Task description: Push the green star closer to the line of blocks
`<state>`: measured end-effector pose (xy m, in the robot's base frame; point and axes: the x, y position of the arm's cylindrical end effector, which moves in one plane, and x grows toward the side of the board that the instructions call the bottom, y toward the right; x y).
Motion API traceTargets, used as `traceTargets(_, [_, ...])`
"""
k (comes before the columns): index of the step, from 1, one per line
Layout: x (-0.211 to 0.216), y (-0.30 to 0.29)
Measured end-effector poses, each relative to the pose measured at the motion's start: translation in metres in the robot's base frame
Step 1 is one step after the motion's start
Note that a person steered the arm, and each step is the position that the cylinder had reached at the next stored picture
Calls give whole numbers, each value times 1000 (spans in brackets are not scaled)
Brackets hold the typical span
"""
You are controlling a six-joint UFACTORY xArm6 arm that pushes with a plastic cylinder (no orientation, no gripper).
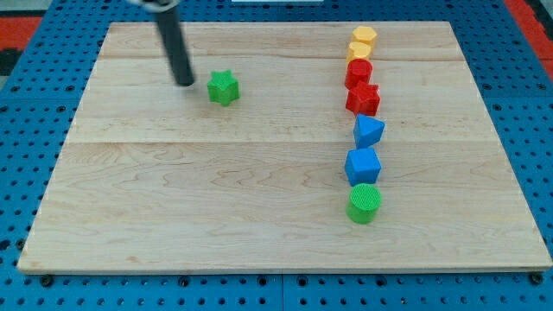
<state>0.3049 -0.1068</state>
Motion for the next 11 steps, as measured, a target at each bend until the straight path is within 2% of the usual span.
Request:
traceTargets(1, [20, 82])
traceTargets(2, [67, 52])
traceTargets(3, [10, 92])
traceTargets(4, [-19, 44])
traceTargets(5, [52, 13])
traceTargets(6, [122, 32])
traceTargets(7, [122, 20])
traceTargets(8, [109, -17])
traceTargets(9, [176, -17])
traceTargets(10, [191, 68])
traceTargets(11, [191, 90])
